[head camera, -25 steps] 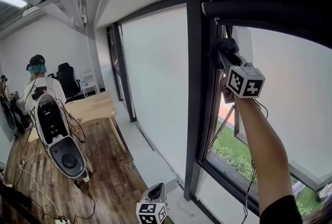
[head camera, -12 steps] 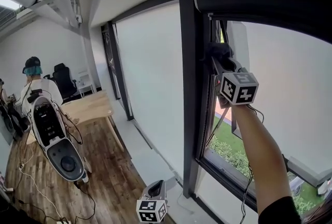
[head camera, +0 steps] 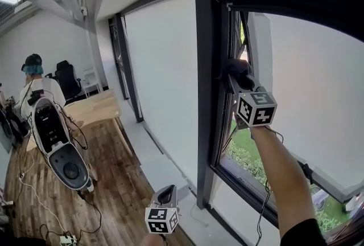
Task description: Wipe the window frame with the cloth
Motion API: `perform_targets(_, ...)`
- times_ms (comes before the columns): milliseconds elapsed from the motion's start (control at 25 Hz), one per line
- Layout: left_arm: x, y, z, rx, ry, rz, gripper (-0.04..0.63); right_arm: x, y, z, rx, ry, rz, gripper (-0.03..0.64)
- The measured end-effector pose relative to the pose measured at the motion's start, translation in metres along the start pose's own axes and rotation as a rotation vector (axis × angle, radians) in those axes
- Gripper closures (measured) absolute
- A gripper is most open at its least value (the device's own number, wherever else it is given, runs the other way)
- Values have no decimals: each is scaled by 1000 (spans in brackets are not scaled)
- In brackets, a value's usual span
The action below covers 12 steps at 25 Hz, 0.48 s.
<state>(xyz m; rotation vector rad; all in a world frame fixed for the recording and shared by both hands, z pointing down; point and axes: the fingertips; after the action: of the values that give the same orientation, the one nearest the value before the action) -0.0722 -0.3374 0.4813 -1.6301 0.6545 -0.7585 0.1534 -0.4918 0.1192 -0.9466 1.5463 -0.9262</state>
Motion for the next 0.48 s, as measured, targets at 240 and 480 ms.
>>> perform_targets(240,2,-4,1,1,-1,-16,586,-12,-29,-6,-15,13,-31,546)
perform_targets(480,8,-10,1,0,-8,-37,586,-22,-53,-10,-11,16,-72,546)
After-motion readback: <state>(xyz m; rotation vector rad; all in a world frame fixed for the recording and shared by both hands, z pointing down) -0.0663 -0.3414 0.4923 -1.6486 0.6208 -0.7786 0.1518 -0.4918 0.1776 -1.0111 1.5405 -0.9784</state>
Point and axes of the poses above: the fingertips, and each gripper's own axes: x forward along the fingers, z to its right, y out of its top, and after that the axes turned 11 degrees about -y, right-handed
